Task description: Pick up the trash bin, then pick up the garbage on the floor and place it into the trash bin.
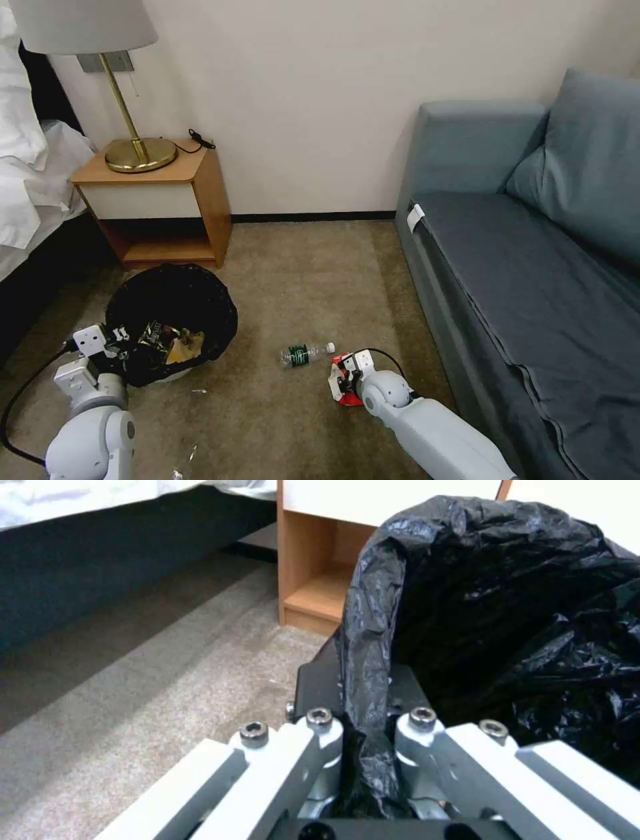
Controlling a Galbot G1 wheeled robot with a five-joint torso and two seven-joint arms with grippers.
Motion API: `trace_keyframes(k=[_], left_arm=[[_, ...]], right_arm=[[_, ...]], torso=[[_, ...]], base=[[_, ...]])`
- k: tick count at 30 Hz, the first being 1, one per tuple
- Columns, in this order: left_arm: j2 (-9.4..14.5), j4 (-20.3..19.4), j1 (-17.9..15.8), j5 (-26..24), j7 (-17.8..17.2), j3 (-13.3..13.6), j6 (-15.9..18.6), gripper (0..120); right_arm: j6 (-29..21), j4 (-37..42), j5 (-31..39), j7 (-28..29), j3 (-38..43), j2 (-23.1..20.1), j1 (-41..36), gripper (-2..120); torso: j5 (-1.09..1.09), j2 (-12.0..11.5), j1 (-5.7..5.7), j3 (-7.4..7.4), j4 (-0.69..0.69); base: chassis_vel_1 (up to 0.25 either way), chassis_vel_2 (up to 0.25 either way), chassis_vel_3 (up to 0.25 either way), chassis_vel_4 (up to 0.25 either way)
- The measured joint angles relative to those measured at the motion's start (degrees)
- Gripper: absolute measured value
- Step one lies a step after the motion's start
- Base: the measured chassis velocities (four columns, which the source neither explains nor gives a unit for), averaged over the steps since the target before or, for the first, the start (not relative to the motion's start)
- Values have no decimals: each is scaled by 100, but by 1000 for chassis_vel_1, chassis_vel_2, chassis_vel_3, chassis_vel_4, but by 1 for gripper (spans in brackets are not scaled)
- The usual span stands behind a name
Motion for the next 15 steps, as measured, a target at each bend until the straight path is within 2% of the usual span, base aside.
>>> trace_keyframes(k=[1,3,15], left_arm=[[0,0,0,-1,-4,0,0,4],[-7,-8,5,-1,-9,14,2,4],[9,12,-9,11,-19,15,9,4]], right_arm=[[32,2,-1,1,0,-3,4,2],[72,21,-5,2,-13,-15,9,0],[164,159,-70,25,8,-13,-58,0]], torso=[[-1,0,0,0,0],[0,0,0,0,0],[1,0,0,0,1]], base=[[0,0,0,0],[0,0,0,0],[0,0,0,0]])
